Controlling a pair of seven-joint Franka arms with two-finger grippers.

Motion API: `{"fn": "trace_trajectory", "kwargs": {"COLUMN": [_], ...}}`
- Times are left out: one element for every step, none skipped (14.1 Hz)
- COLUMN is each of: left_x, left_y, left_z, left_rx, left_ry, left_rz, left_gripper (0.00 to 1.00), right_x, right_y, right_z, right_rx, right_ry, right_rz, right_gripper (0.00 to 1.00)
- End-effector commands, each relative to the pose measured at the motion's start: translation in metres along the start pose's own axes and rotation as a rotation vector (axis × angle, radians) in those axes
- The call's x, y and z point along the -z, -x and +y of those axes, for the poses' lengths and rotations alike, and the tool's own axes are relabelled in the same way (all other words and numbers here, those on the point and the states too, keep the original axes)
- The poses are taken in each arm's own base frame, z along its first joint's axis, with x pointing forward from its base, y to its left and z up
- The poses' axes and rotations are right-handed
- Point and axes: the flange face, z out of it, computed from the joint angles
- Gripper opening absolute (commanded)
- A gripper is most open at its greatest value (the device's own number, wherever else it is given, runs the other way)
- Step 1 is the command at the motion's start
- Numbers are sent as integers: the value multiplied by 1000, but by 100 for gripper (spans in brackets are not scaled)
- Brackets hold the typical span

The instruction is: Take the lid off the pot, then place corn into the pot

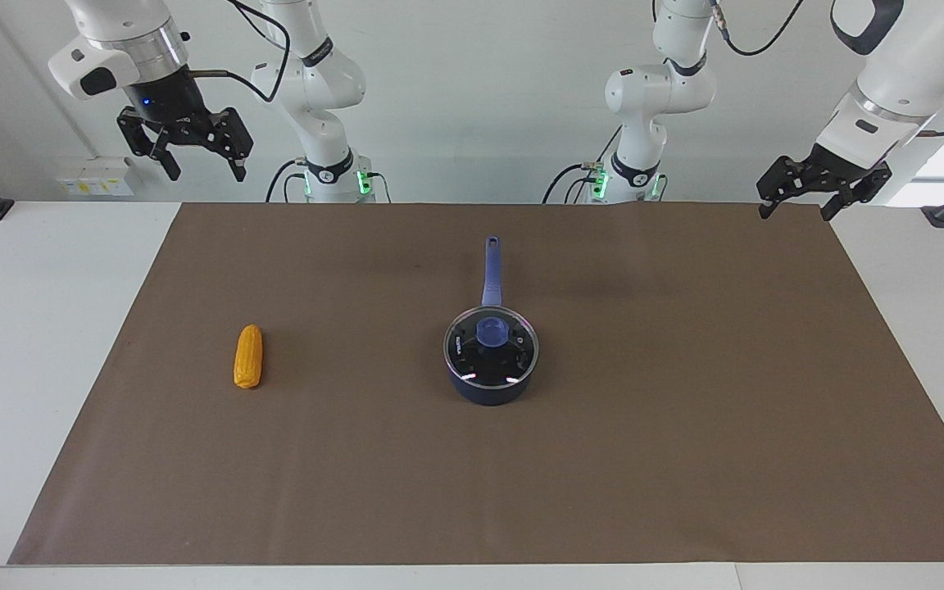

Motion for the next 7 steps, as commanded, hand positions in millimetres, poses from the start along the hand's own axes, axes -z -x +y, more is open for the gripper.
{"fn": "trace_trajectory", "kwargs": {"left_x": [-2,-1,1,1,0,0,0], "left_y": [14,14,12,12,12,12,12], "left_z": [0,1,-1,0,-1,-1,-1], "left_rx": [-11,-6,0,-3,0,0,0], "left_ry": [-12,-12,-13,-13,-13,-13,-13], "left_rz": [-23,-22,-8,-8,-11,-11,-11], "left_gripper": [100,100,100,100,100,100,100], "right_x": [4,4,4,4,4,4,4], "right_y": [3,3,3,3,3,3,3], "right_z": [0,0,0,0,0,0,0], "right_rx": [-18,-16,-17,-16,-16,-16,-18], "right_ry": [-19,-21,-21,-21,-21,-21,-19], "right_rz": [-4,-4,-4,-4,-4,-4,-4], "right_gripper": [100,100,100,100,100,100,100]}}
